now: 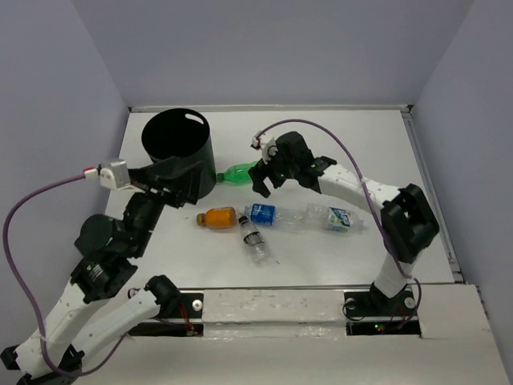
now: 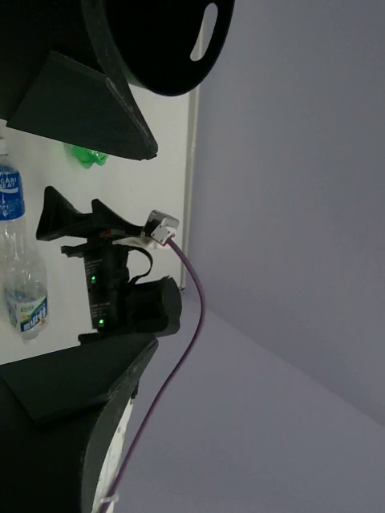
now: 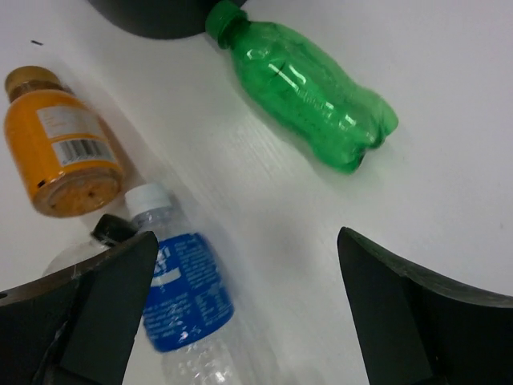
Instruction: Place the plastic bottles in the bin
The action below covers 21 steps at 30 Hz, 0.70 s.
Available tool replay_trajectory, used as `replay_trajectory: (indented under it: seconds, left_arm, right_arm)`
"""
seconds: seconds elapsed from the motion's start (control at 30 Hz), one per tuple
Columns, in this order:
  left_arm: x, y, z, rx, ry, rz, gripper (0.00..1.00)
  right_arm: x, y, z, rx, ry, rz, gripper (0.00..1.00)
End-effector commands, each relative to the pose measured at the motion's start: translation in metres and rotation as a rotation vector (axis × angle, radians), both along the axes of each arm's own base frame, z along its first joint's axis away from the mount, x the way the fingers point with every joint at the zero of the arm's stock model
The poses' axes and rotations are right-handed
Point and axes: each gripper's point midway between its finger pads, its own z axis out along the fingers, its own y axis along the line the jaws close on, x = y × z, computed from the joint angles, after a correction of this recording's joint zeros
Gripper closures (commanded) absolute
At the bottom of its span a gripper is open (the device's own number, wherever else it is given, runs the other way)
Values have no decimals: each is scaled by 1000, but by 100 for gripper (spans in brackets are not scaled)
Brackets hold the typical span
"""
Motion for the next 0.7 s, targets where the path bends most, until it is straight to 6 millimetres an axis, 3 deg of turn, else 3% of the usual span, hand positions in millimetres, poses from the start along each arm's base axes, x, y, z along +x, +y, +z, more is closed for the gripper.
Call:
replay_trajectory:
  seconds: [0.0,0.07,0.1,0.13,0.23,0.4,0.67]
  left_arm:
    - [-15,32,-43,116,23,69,1]
    - [-20,54,-48,95,23,141,1]
    - [-19,58,-56,101,33,165,1]
    - [-18,67,-59,90,45,208,1]
    - [-19,75,-66,73,50,238,1]
    - [-21,76,-71,63,35,232,1]
    - [-27,94,-73,7,33,288,1]
  right_arm:
    - [42,21,-1,-152,-99,124,0]
    - [55,27,-10,-198,-101,143,0]
    - [70,36,8,-191,-140,141,0]
    - [75,34,-21,-262,-97,146,0]
    - [86,46,-31,-312,-93,187,0]
    - [91,71,-37,-325,-112,251,0]
    - [91,87,-66,-299,-70,315,3]
